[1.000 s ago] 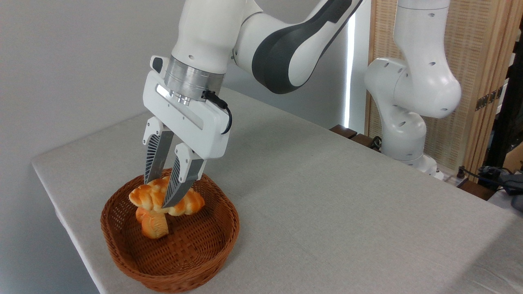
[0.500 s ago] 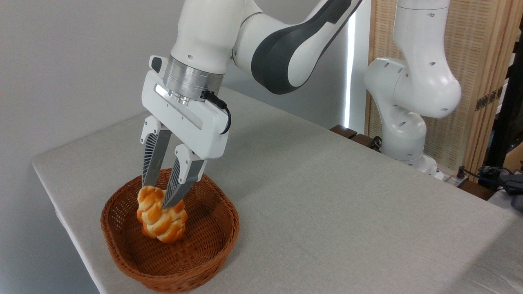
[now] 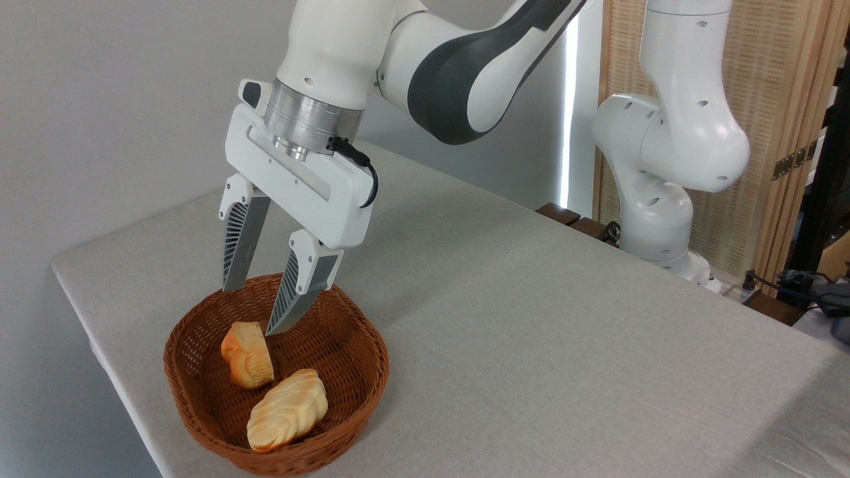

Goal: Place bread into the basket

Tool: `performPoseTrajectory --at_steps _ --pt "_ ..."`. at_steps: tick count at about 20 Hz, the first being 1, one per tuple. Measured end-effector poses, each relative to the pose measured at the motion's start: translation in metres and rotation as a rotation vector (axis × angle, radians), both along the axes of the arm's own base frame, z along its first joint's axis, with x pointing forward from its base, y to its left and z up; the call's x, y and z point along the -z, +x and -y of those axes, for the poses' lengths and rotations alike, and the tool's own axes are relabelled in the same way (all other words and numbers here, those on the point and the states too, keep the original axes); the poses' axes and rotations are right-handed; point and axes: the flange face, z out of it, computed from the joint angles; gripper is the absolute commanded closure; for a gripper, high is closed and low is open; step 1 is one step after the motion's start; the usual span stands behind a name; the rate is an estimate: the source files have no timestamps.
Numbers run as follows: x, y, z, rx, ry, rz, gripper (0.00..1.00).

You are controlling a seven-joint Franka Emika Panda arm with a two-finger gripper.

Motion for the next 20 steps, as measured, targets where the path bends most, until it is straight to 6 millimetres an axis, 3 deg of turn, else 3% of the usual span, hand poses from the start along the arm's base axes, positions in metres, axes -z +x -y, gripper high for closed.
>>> performPoseTrajectory --at_steps 5,11,15,20 --pt "-0.01 -0.014 0.007 0.013 -0.014 -0.084 0.0" --pt "-0.054 -0.031 0.013 0.085 0.031 -0.248 0.0" --pt "-0.07 -0.039 0.023 0.121 0.063 -0.311 0.0" --pt "-0.09 -0.045 0.018 0.13 0.135 -0.35 0.0"
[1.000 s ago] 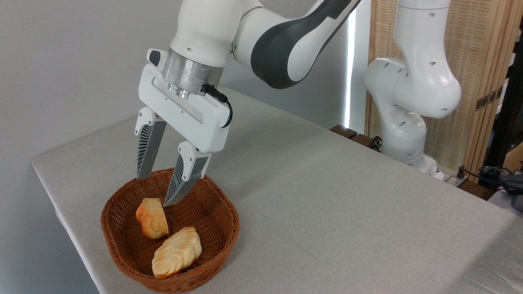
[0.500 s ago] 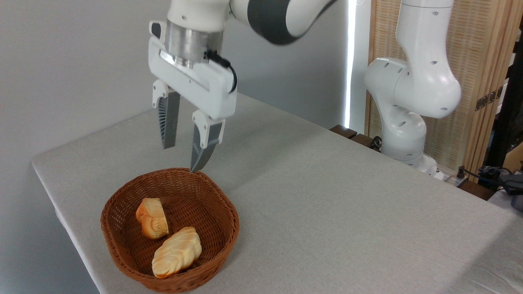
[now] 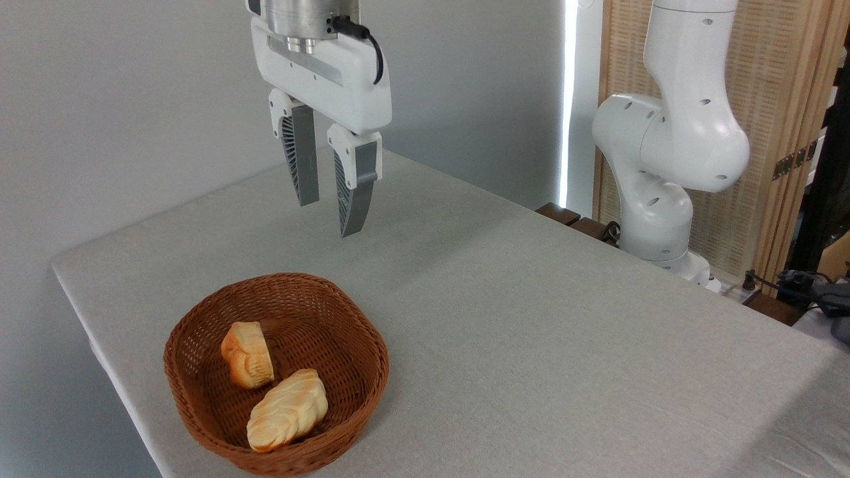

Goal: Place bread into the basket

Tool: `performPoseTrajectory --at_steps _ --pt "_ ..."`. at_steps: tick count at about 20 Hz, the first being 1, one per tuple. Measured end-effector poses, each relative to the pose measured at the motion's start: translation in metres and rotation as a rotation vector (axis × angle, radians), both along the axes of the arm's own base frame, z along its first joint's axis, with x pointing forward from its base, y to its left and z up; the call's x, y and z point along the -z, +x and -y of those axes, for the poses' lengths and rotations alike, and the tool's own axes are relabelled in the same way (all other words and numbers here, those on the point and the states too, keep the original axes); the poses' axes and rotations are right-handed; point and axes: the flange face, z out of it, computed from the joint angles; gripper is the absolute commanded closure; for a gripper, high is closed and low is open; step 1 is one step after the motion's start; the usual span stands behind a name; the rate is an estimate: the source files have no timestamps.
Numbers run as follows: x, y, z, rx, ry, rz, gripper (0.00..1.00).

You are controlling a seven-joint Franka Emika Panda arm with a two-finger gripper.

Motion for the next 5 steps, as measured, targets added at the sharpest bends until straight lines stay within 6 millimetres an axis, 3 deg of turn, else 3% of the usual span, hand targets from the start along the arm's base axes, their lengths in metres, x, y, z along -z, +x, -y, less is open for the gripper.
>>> performPoseTrajectory --at_steps 5 --pt "0.005 -0.004 0.012 0.041 0.089 -0.024 0.0"
